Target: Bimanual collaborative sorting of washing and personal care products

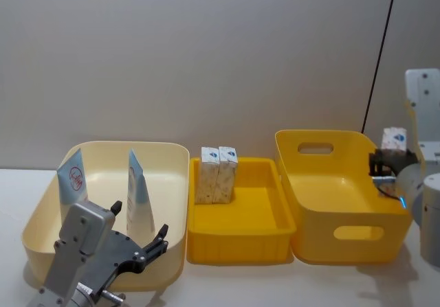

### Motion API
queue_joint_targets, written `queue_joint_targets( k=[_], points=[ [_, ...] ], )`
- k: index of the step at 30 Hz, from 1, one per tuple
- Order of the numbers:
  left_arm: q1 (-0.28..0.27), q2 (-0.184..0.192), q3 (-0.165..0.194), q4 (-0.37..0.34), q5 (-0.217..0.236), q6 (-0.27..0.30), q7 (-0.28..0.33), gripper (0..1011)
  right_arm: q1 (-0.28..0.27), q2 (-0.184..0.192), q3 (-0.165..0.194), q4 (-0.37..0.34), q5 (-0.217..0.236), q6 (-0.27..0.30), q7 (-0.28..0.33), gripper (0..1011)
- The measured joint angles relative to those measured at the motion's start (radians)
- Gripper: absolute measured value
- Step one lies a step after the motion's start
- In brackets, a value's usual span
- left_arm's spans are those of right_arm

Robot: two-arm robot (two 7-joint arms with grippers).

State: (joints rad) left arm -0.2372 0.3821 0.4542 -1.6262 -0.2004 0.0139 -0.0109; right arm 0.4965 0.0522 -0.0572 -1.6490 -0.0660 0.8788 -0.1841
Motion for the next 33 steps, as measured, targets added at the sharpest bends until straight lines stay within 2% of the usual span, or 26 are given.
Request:
queue_joint_targets(
  k=[6, 13, 28, 33],
  points=[
    [0.000, 0.000, 0.000, 0.000, 0.000, 0.000, 0.000, 999, -0.006, -0.002, 0.020, 0.002, 0.000, 0.020, -0.006, 449],
    [0.000, 0.000, 0.000, 0.000, 0.000, 0.000, 0.000, 1000, -0.009, -0.001, 0.019, -0.004, -0.005, 0.012, -0.005, 450],
    [0.000, 0.000, 0.000, 0.000, 0.000, 0.000, 0.000, 1000, -0.002, 0.004, -0.032, -0.011, -0.020, -0.063, 0.032, 450],
    [0.000, 0.000, 0.000, 0.000, 0.000, 0.000, 0.000, 999, 0.005, 0.003, -0.043, 0.000, -0.024, -0.071, 0.040, 450]
  ],
)
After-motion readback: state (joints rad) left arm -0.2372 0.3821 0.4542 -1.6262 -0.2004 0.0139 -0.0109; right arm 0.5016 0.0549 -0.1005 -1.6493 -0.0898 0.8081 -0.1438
